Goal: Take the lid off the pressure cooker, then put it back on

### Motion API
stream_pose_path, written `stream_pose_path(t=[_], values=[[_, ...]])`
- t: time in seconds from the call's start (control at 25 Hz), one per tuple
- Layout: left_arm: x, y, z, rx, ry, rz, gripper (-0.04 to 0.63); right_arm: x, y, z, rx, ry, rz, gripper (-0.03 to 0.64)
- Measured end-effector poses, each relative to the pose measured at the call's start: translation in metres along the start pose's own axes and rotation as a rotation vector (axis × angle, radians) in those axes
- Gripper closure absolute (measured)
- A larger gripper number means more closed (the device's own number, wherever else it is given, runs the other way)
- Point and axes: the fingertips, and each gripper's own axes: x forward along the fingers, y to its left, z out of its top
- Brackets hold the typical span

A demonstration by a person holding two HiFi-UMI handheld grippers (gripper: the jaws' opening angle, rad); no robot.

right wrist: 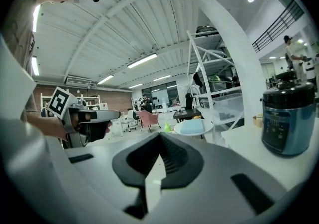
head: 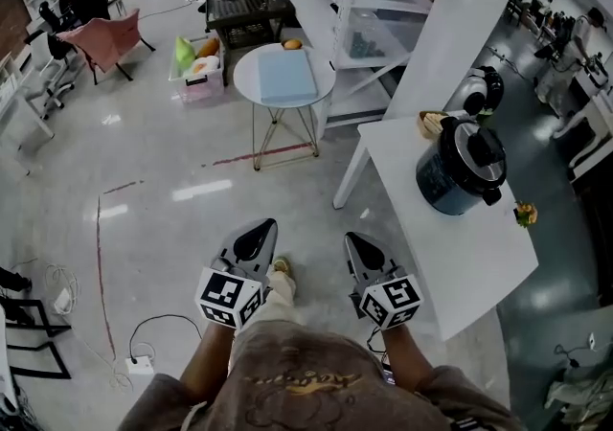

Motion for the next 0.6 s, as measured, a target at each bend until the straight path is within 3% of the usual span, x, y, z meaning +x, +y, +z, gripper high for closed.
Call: stream_pose_path(t=[0.6], values=[[0.135, 0.115, 0.046, -0.009, 0.013, -0.045, 0.592, 0.152, -0.070, 0.062, -0.019, 0.008, -0.022, 0.620]])
